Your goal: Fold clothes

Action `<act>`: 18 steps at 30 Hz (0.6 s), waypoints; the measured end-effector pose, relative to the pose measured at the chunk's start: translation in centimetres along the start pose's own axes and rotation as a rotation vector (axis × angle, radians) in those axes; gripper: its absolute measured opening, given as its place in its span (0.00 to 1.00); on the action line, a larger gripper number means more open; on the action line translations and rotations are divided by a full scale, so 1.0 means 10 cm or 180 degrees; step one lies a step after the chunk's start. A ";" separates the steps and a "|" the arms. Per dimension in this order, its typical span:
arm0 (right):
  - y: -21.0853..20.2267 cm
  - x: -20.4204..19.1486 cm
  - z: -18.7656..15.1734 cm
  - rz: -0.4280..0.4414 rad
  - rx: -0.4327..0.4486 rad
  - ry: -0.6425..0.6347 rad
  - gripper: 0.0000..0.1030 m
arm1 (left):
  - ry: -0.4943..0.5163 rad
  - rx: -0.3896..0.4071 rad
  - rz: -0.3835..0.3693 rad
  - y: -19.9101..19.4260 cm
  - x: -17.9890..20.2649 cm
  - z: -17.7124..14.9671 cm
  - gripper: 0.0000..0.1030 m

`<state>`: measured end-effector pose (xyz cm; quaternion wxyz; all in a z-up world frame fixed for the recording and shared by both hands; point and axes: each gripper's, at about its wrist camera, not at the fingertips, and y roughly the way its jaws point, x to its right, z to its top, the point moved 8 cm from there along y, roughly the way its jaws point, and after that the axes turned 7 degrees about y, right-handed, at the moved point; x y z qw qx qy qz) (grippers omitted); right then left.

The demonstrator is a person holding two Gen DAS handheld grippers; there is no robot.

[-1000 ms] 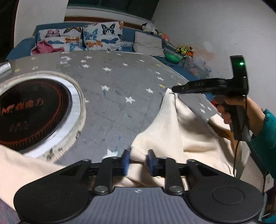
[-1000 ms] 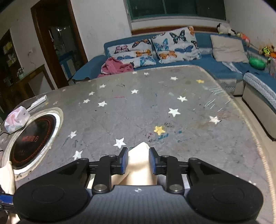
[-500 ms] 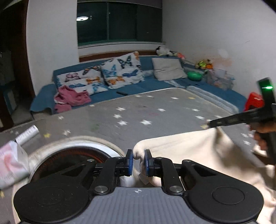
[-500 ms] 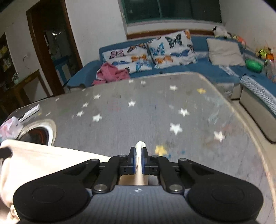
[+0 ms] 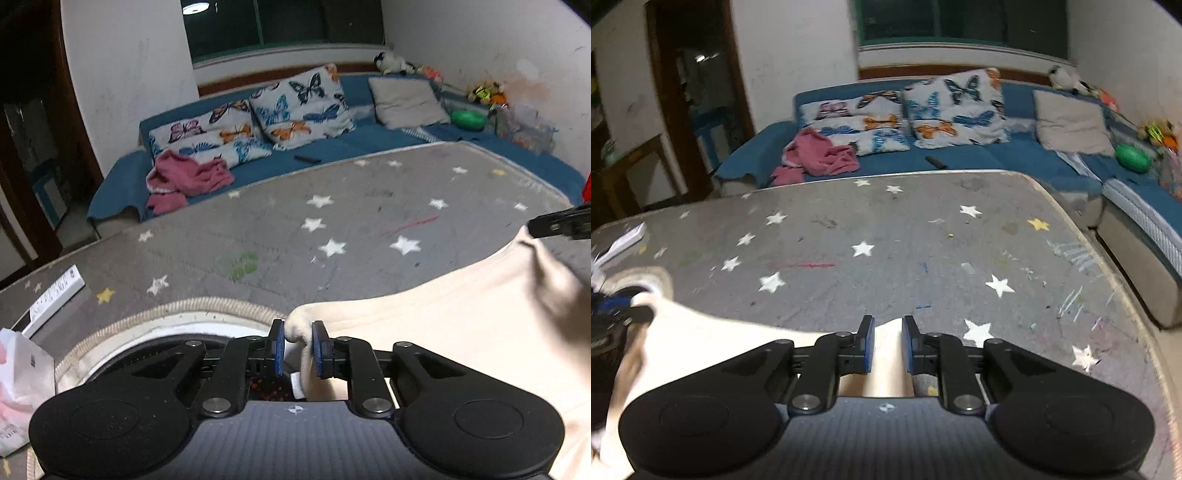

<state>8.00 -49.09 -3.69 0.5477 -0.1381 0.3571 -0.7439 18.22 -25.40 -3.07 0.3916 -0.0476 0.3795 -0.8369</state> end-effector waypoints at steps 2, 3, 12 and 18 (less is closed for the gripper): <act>-0.09 -0.05 -0.04 0.0060 -0.0032 -0.0117 0.15 | -0.0043 0.0004 0.0007 -0.05 -0.01 -0.01 0.19; -0.13 -0.07 -0.06 0.0090 -0.0047 -0.0176 0.15 | -0.0072 0.0033 -0.0002 -0.10 -0.01 0.00 0.19; -0.87 -0.59 -0.72 0.0666 -0.0326 -0.0896 0.15 | 0.0052 0.0196 -0.0484 -0.50 0.45 0.11 0.19; -1.34 -0.94 -1.22 0.1021 -0.0493 -0.1430 0.22 | 0.0102 0.0028 -0.0681 -0.36 0.70 0.07 0.19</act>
